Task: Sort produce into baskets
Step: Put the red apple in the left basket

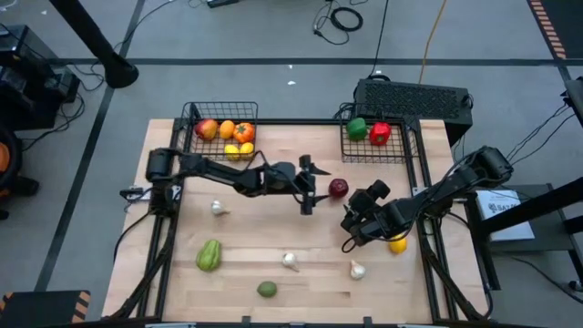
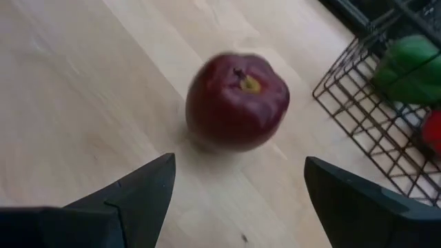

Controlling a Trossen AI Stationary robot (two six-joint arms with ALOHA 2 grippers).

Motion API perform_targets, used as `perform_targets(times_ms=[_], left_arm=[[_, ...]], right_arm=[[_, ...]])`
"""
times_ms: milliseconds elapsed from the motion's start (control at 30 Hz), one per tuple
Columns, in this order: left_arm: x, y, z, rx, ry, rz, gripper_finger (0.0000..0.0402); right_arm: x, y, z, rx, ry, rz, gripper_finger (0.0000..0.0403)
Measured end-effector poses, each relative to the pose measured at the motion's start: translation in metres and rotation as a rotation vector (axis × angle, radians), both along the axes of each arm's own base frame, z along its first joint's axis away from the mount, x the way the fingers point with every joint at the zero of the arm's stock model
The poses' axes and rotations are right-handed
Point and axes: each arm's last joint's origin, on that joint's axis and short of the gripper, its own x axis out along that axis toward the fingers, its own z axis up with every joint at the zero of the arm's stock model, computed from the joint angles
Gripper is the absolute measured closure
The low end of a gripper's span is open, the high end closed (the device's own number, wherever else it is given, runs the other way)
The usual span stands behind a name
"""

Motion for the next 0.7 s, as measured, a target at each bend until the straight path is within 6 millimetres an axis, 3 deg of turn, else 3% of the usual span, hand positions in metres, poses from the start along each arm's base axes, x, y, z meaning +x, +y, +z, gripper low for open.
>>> perform_targets(times_ms=[300, 467, 700], left_arm=[[0.017, 0.005, -0.015, 0.002, 0.024, 0.024, 0.0078], [0.024, 0.012, -0.029, -0.05, 0.045, 0.058, 0.0104], [0.032, 0.013, -0.032, -0.074, 0.038, 0.095, 0.014]], right_arm=[[-0.003, -0.002, -0.005, 0.002, 0.006, -0.008, 0.009], [-0.004, -0.004, -0.009, 0.002, 0.009, -0.014, 0.009], [-0.007, -0.008, -0.014, 0.006, 0.01, -0.038, 0.009]])
